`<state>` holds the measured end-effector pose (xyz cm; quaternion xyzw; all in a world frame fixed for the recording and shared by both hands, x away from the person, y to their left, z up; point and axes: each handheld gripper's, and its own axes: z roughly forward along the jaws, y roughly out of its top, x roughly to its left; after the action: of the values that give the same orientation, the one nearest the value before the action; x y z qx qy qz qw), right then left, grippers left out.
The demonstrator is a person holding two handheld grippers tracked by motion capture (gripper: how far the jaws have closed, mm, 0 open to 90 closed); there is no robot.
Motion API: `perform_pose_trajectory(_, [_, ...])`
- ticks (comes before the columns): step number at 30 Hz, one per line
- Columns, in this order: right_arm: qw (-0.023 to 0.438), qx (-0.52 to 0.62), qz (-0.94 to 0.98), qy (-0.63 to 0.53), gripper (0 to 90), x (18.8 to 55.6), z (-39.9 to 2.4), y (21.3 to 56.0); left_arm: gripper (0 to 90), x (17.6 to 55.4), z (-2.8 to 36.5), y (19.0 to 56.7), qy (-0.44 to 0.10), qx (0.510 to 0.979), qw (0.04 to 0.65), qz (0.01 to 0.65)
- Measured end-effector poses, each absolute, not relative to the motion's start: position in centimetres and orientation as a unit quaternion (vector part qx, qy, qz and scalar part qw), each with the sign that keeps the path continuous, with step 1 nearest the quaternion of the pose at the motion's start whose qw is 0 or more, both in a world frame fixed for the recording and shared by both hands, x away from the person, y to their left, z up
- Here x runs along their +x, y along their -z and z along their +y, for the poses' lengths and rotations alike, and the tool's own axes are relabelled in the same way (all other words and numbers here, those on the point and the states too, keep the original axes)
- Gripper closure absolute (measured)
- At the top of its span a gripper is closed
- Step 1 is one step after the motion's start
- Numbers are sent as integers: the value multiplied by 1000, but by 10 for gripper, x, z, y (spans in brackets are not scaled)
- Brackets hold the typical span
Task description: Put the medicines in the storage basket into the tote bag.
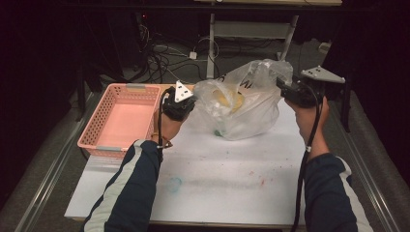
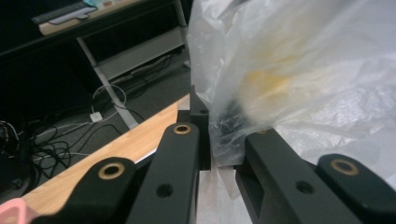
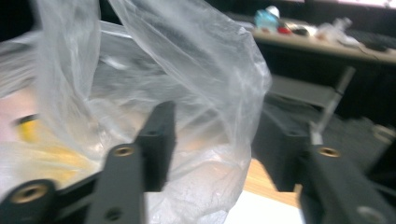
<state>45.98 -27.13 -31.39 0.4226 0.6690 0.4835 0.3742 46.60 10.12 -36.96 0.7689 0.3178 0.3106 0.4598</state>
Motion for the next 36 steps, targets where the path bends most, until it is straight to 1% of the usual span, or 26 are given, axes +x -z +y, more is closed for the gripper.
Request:
perform_pose_trajectory(2, [371,415,668,-494,417,452,-271,317,864,465,103,368,-317,763,461,323])
perform_pose_trajectory(5, [355,395,683,-502,325,435,-270,329,867,464,104,367,-319,757,464,332])
perform_pose_trajectory(6, [344,383,699,-497,286,428,-269,336,869,463,104,367,-317,756,465,334])
perform_pose_trajectory(7, [344,383,699,-497,286,428,-269,336,869,463,105,367,-316,755,466,335])
perform_pose_trajectory(11, [323,368,710,-506,230,411,-274,353,869,464,105,368,-320,752,464,343])
perform_pose_trajectory(12, [323,367,716,-499,217,408,-274,358,870,464,105,368,-321,752,462,344])
perform_pose_trajectory(13, [311,370,725,-491,207,405,-274,370,870,464,105,368,-318,751,464,346])
perform_pose_trajectory(14, [311,370,725,-491,207,405,-274,370,870,464,105,368,-318,751,464,346])
perform_pose_trajectory(15, [291,382,731,-484,195,408,-274,388,870,464,104,368,-321,750,463,348])
perform_pose_trajectory(16, [287,383,743,-468,185,411,-273,396,870,464,104,368,-319,750,463,348])
perform_pose_trajectory(17, [289,385,748,-456,205,413,-271,403,869,464,104,368,-317,747,468,350])
perform_pose_trajectory(18, [289,385,748,-456,205,413,-271,403,870,464,104,368,-317,747,468,350])
perform_pose_trajectory(19, [271,379,766,-443,401,421,-267,418,869,463,104,368,-317,745,470,351])
perform_pose_trajectory(20, [271,379,766,-443,401,421,-267,418,869,463,104,368,-316,746,470,351])
perform_pose_trajectory(21, [261,387,765,-444,587,427,-267,426,869,462,104,368,-316,747,469,349])
perform_pose_trajectory(22, [261,387,765,-444,587,427,-267,426,869,462,104,368,-316,747,469,349])
perform_pose_trajectory(23, [257,388,765,-445,678,428,-267,428,869,461,105,367,-317,747,469,348])
perform_pose_trajectory(24, [259,389,765,-443,733,429,-267,428,869,460,105,366,-318,746,471,347])
perform_pose_trajectory(25, [266,385,763,-445,852,428,-268,426,868,460,105,365,-319,746,472,345])
perform_pose_trajectory(26, [266,385,763,-445,852,428,-268,426,868,459,105,364,-320,746,473,344])
perform_pose_trajectory(27, [278,384,761,-443,885,425,-268,420,868,457,105,361,-324,745,473,341])
perform_pose_trajectory(30, [281,382,755,-453,892,422,-270,411,868,451,107,354,-329,742,479,335])
perform_pose_trajectory(31, [298,377,748,-459,893,417,-271,400,868,449,109,350,-331,739,483,334])
perform_pose_trajectory(32, [298,377,748,-459,893,417,-271,400,868,447,110,348,-333,737,486,332])
perform_pose_trajectory(33, [302,377,738,-471,895,413,-272,390,868,443,112,344,-335,736,488,329])
perform_pose_trajectory(36, [313,378,731,-475,894,411,-273,382,866,439,114,338,-340,732,492,327])
